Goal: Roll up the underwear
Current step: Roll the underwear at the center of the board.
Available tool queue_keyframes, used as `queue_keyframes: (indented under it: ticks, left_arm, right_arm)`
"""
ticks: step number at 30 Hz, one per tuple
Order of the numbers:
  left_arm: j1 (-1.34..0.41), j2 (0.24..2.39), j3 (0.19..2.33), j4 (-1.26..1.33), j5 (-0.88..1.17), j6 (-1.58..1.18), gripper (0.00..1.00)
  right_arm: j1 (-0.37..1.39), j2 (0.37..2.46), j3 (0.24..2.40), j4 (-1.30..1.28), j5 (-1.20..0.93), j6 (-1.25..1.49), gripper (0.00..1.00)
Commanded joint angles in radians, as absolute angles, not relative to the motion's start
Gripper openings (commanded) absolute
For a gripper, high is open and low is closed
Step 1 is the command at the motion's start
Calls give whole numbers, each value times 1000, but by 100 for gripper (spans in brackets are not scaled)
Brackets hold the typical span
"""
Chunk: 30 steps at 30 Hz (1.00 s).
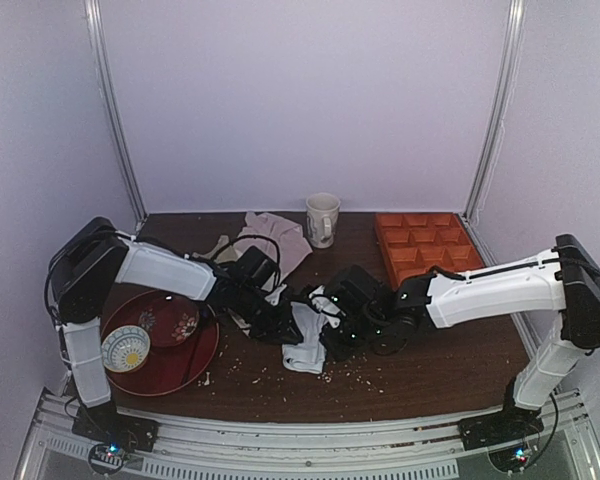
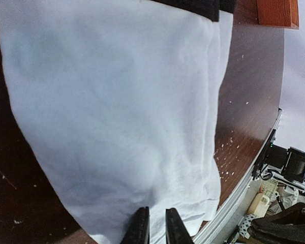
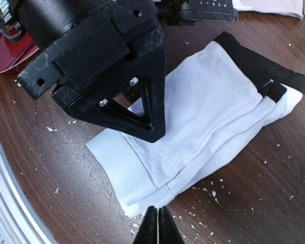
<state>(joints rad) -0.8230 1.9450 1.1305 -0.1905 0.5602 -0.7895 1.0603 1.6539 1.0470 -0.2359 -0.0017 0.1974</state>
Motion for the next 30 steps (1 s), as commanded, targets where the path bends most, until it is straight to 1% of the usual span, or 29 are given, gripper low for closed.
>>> queue_keyframes:
  ticks: [1,3,5,8,16,19,22,25,30]
  left_arm:
    - [-831,1918,1120,-150,575,-782,18]
    - [-830,1929,1121,-157,573,-777,19]
    - [-831,1945,1117,-160,574,-776,19]
    - [-830,1968,1108,-156,579,-778,19]
    - [-830,1977,1094,-144,579,-784,19]
    - [-830,1977,1092,-142,580,-785,19]
    - [-830,1980,1091,-138,582,-786,19]
    - [-831,1983,1089,-131,585,-789,19]
    - [-831,1993,1086,-124,601,-795,19]
  right_arm:
    - [1078,1601,990,-142,16,138,0]
    - [1087,1590,971,-91,30,110,3]
    - [1094,1609,997,-119,44,75,8]
    - [1123,1647,1028,-166,85,-1,11]
    - [1198,1700,1033,-162,173,-208,18]
    - [1221,1733,1061,-185,220,-256,26]
    - [1237,1746,1069,-180,244,-276,28]
    - [1245,1754,1071,-161,239,-303,35]
    - [1248,1794,1084,-145,248,-337,38]
